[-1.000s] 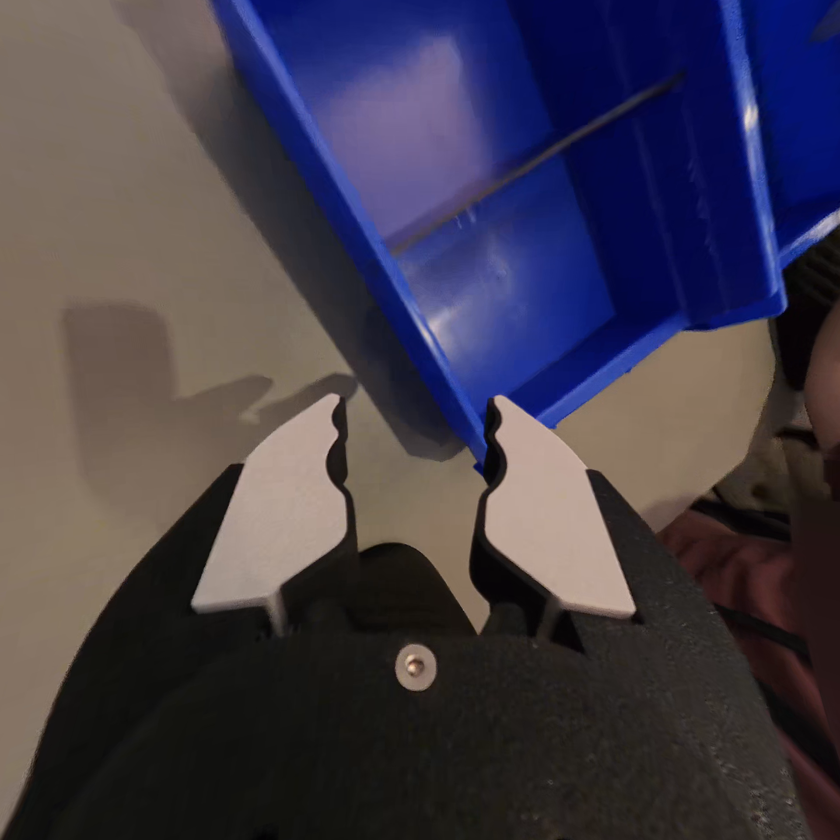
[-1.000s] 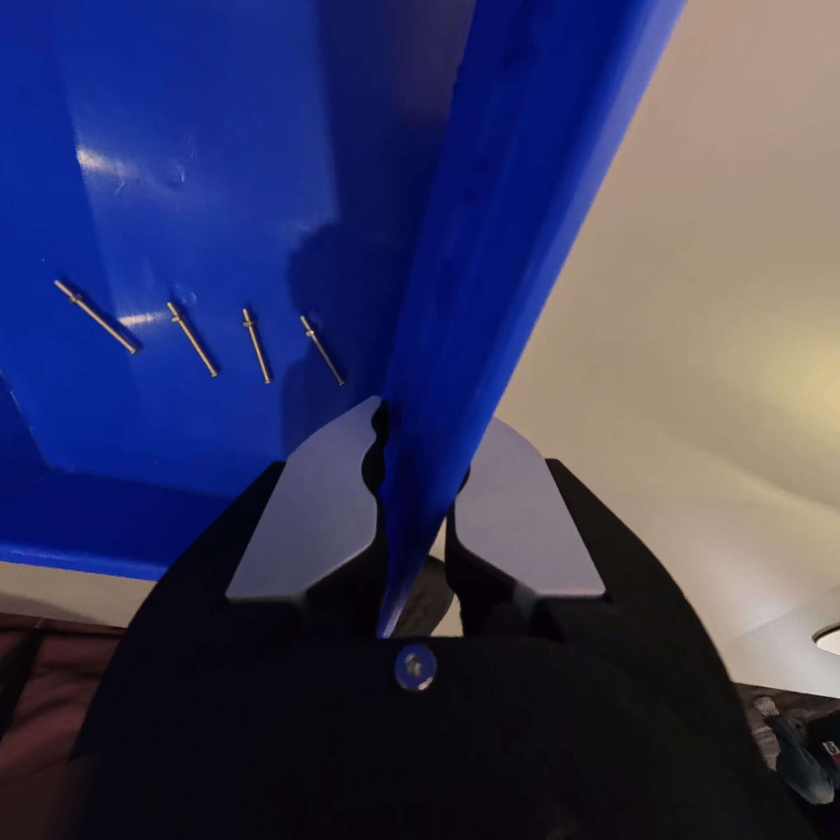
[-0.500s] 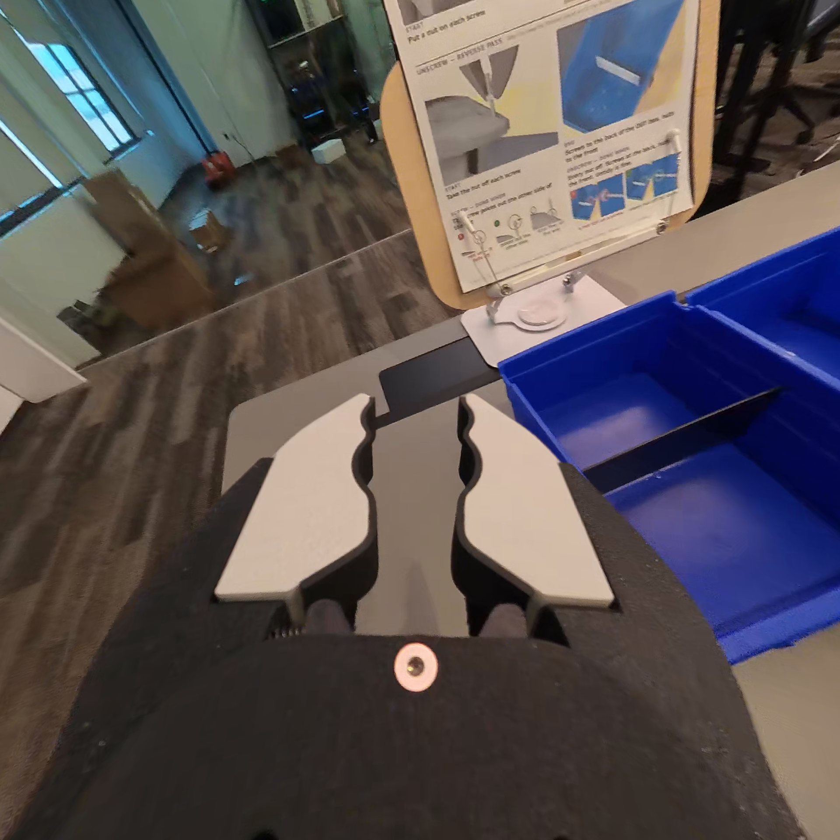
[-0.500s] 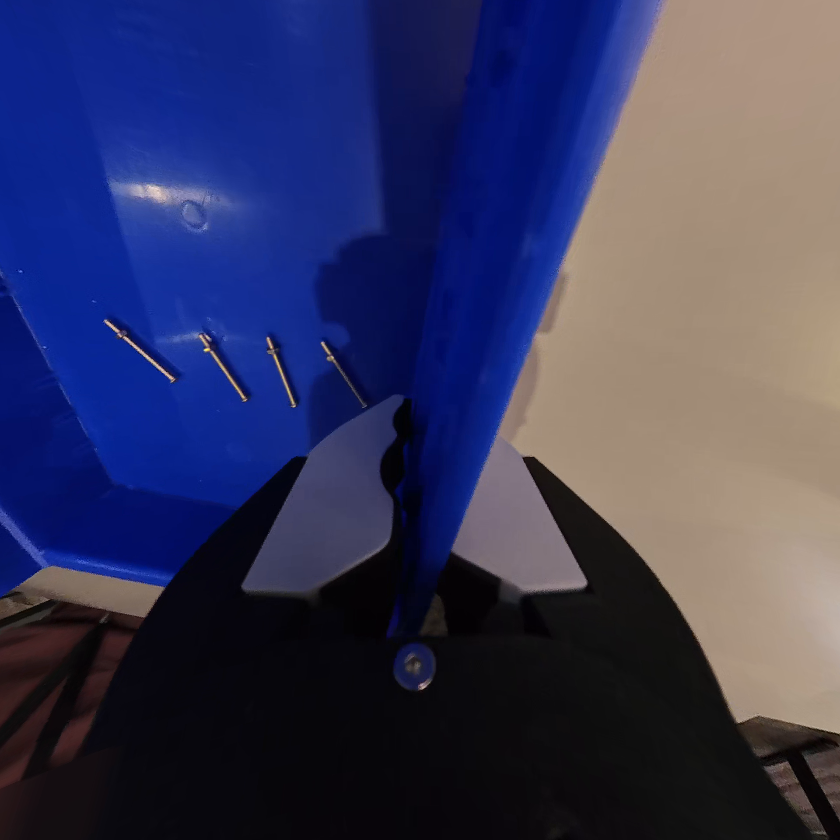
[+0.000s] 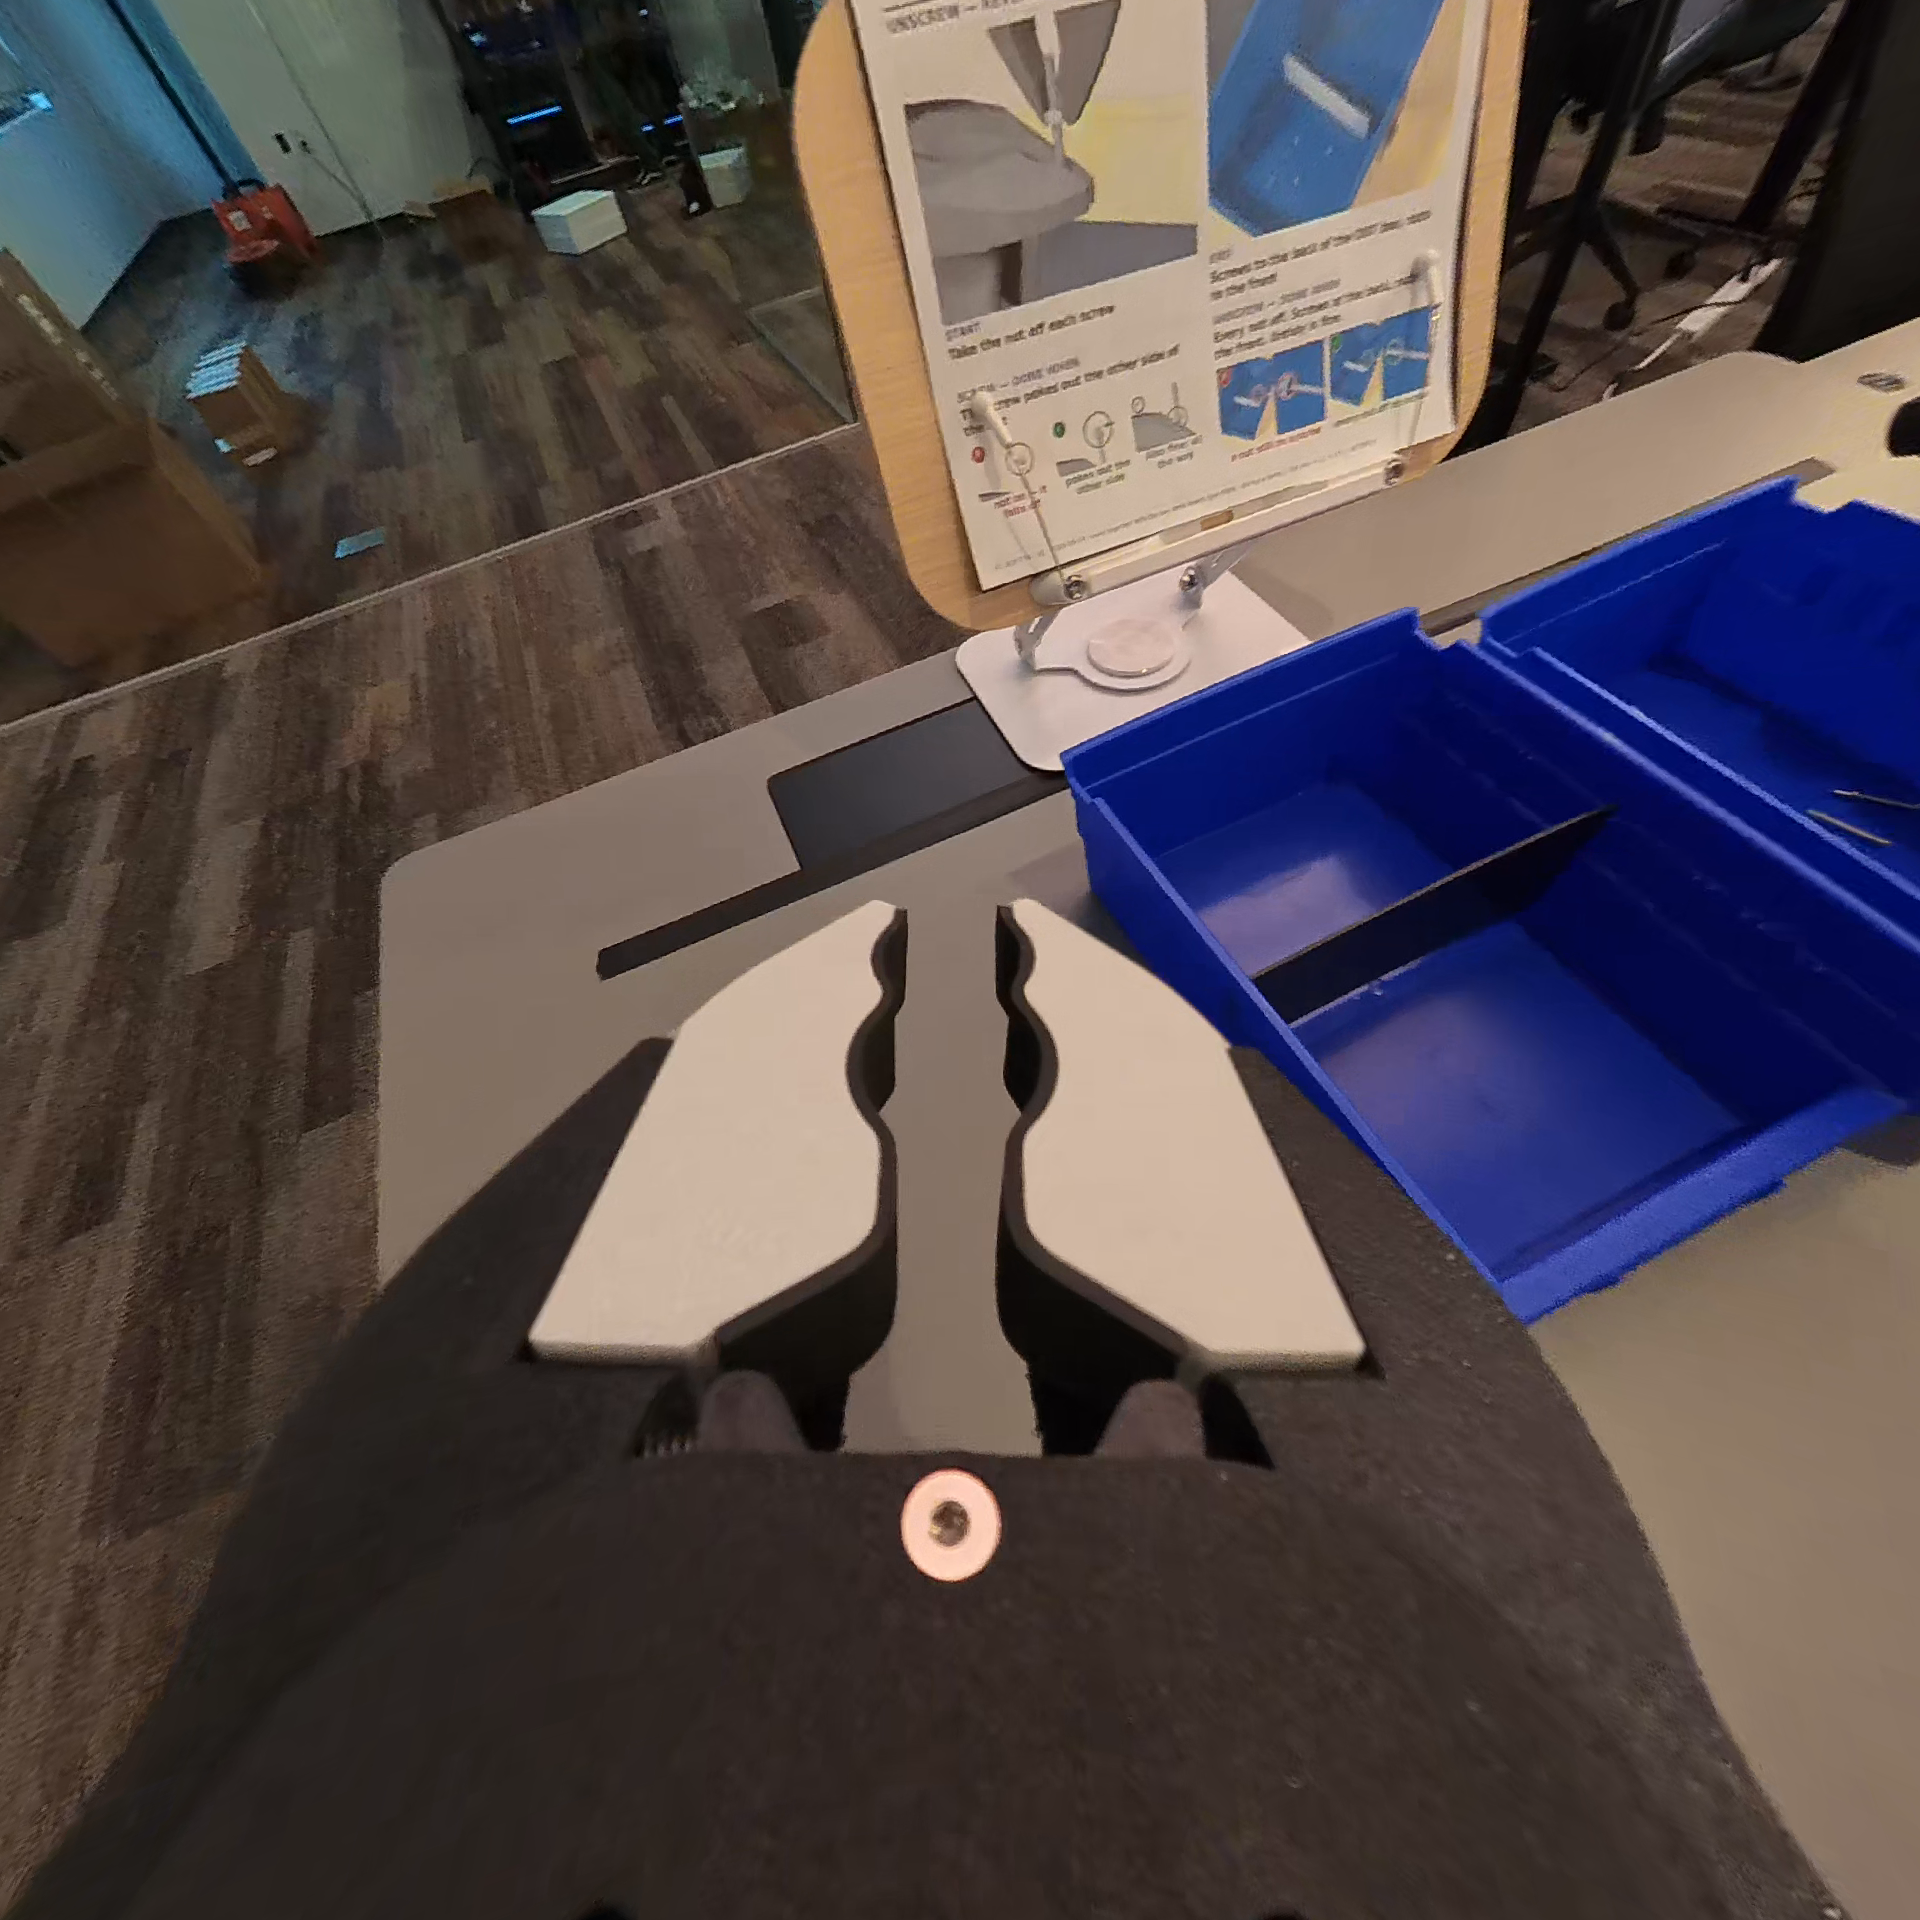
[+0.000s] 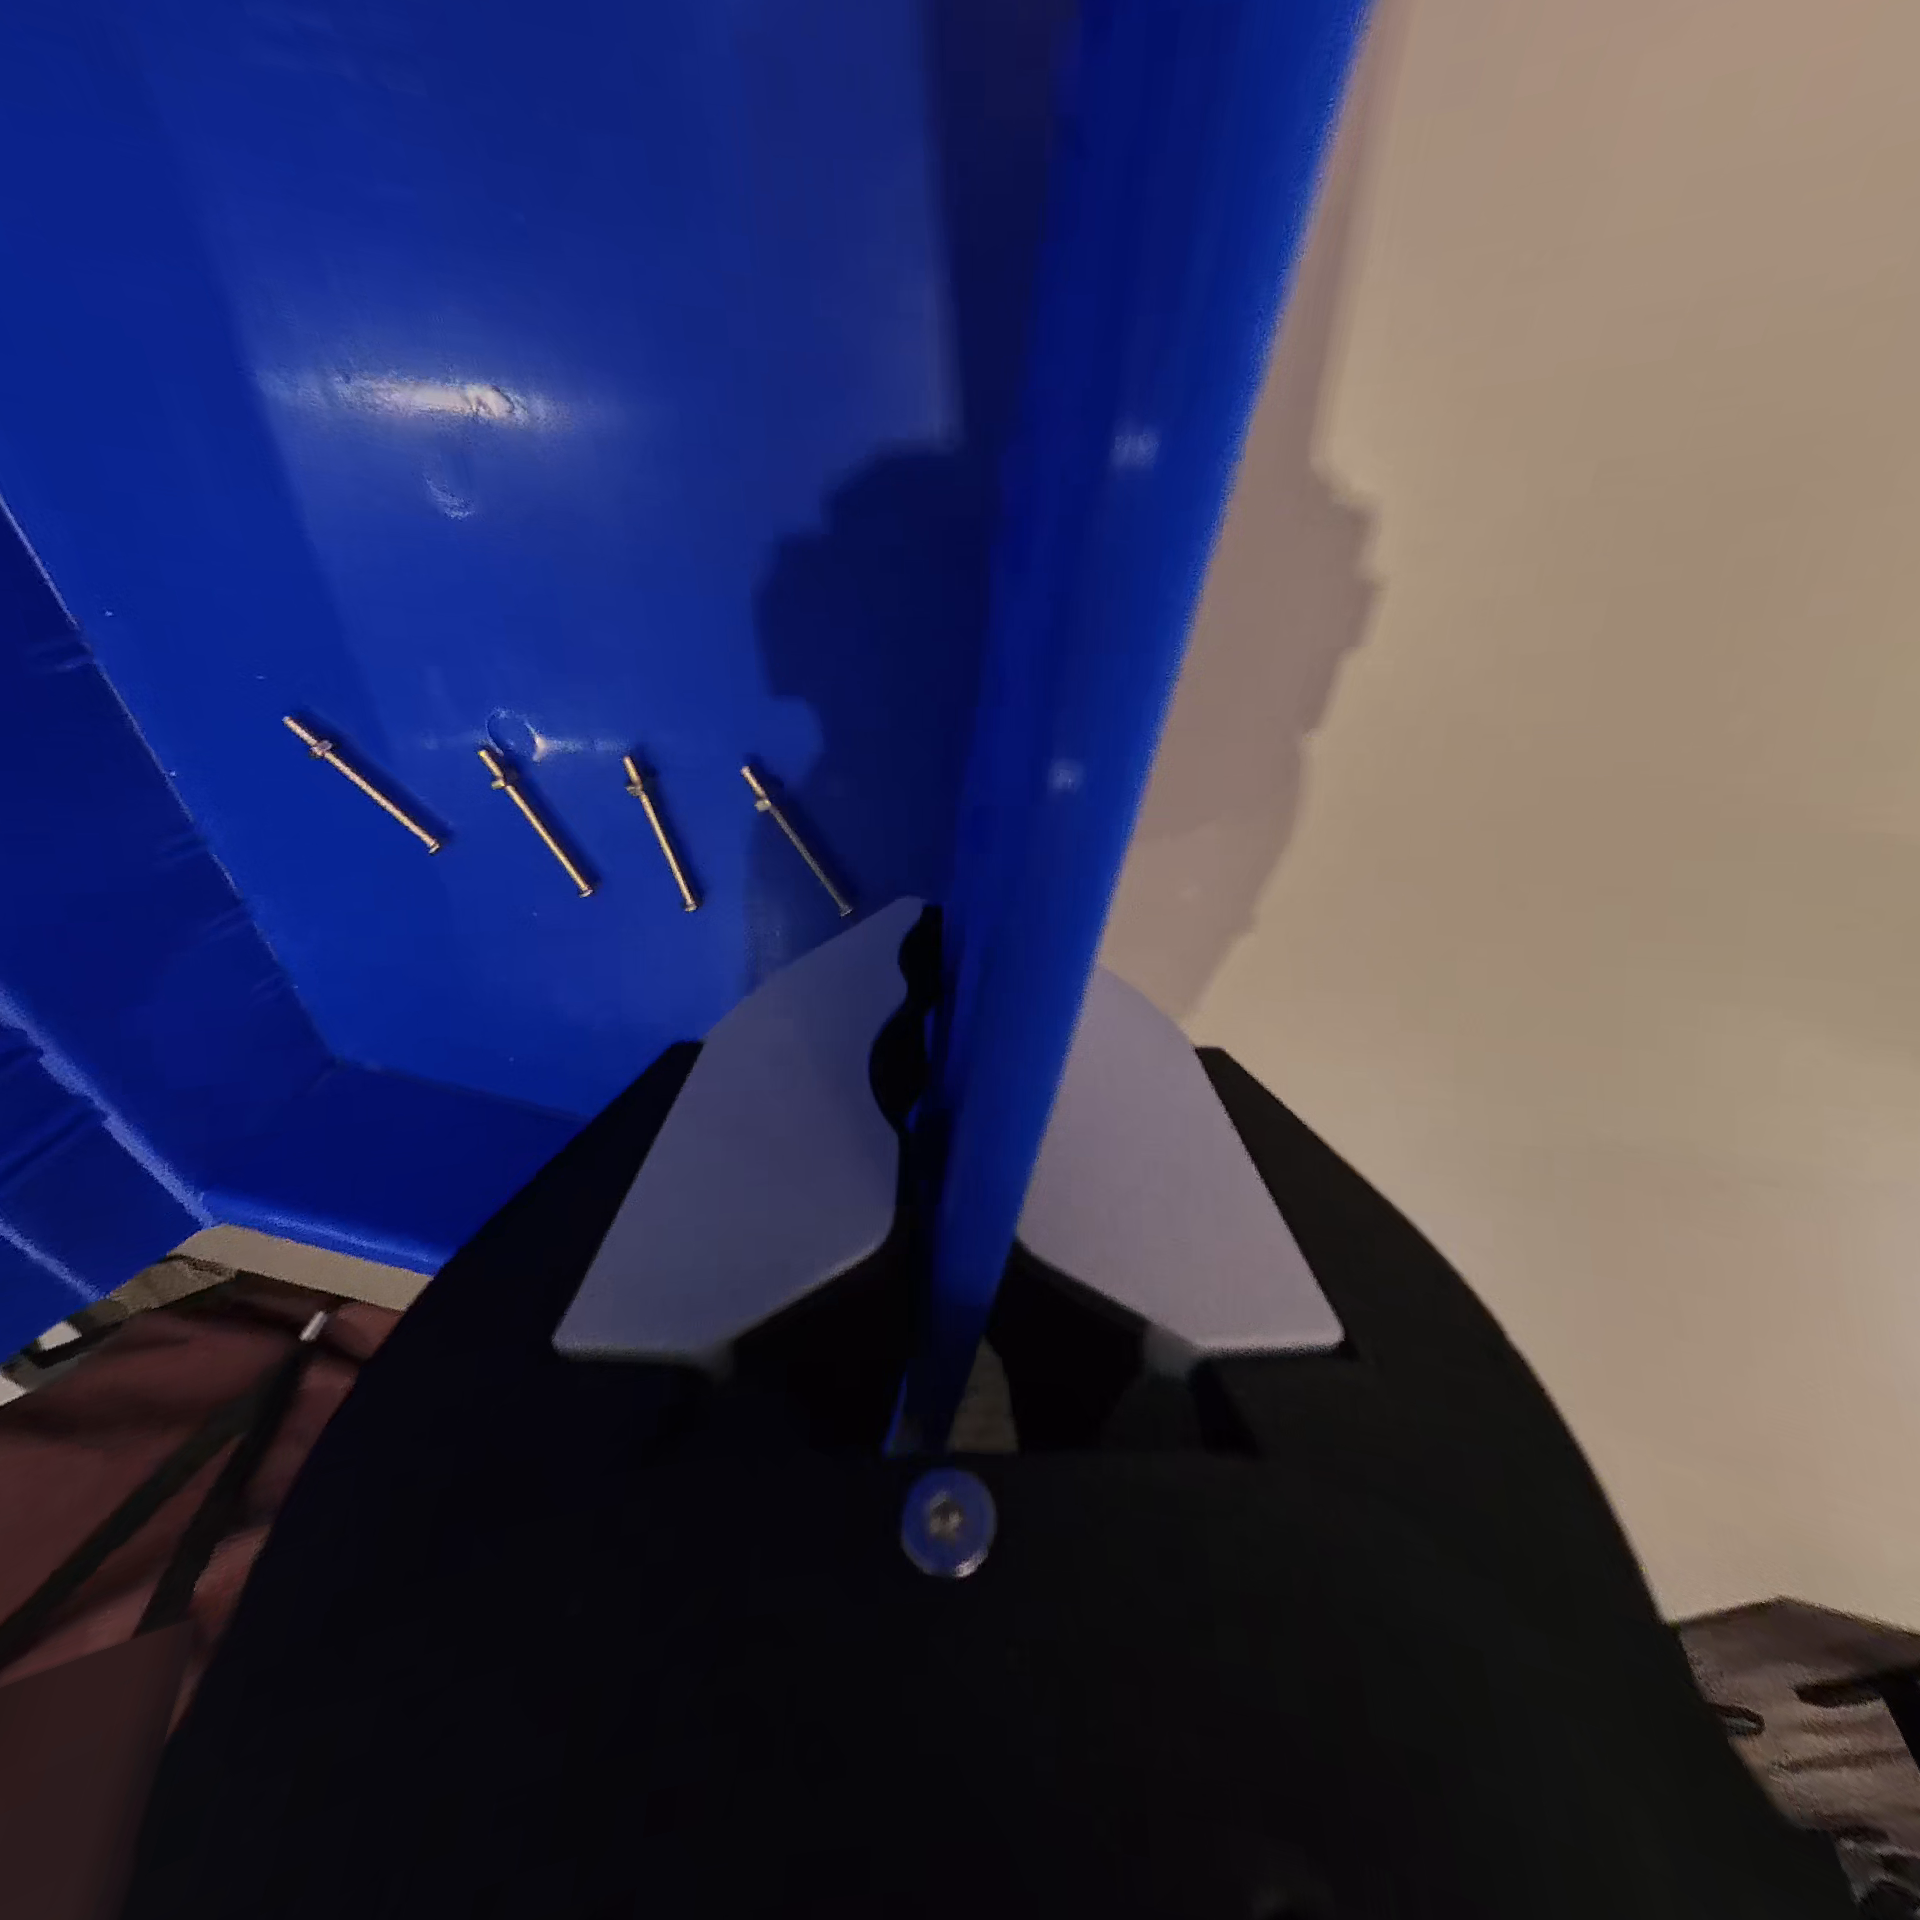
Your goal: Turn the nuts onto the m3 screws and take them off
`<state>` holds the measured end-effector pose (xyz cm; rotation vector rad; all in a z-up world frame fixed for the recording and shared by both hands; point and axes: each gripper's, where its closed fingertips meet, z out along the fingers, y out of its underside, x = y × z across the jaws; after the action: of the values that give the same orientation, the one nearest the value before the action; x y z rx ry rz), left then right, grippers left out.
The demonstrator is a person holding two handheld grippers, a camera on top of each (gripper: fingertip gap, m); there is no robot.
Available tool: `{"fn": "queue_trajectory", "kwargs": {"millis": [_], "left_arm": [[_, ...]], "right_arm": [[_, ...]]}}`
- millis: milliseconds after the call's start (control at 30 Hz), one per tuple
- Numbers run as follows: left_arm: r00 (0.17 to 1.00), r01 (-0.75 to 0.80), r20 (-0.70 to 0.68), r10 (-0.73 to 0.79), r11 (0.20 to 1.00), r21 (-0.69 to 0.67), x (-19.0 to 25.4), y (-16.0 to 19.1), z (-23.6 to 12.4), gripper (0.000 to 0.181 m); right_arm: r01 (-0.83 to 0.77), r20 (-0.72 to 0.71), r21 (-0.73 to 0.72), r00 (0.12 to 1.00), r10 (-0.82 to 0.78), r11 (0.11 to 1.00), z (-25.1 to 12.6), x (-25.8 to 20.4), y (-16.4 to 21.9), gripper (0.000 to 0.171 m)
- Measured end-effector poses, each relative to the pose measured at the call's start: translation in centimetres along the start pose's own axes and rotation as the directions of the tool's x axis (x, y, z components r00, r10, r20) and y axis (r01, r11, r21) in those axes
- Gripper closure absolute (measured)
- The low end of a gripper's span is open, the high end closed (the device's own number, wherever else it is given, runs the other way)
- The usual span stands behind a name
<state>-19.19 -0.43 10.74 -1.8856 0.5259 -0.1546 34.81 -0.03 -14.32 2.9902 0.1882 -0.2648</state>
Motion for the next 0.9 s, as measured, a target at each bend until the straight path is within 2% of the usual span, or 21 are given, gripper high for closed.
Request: {"fn": "queue_trajectory", "kwargs": {"millis": [200,433,567,667,800,900], "left_arm": [[0.999,0.015,-0.045,-0.014,1.0,0.002,0.1,0.1,-1.1,0.165],[0.995,0.048,-0.087,-0.052,0.998,-0.051,-0.3,1.3,-1.5,0.164],[0.989,0.093,-0.104,-0.106,0.988,-0.124,-0.9,2.8,-1.5,0.164],[0.986,0.131,-0.078,-0.144,0.98,-0.15,-2.0,3.6,-1.8,0.164],[0.978,0.203,-0.018,-0.207,0.971,-0.125,-4.3,4.1,-2.7,0.166],[0.967,0.251,0.083,-0.241,0.958,-0.138,-6.9,5.3,-3.6,0.165]], "right_arm": [[-0.039,-0.035,0.029,0.999,0.04,0.999,-3.0,1.7,2.3,0.166],[-0.03,-0.09,0.087,0.995,0.038,0.996,-11.2,-1.7,2.5,0.166],[0.048,-0.122,0.091,0.992,-0.037,0.995,-15.1,-7.8,0.7,0.166],[0.132,-0.098,0.076,0.987,-0.125,0.988,-16.2,-14.3,-1.4,0.166],[0.273,-0.051,0.057,0.961,-0.271,0.96,-15.0,-24.1,-4.6,0.166],[0.365,0.003,0.045,0.931,-0.365,0.93,-12.9,-31.6,-6.9,0.165]]}}
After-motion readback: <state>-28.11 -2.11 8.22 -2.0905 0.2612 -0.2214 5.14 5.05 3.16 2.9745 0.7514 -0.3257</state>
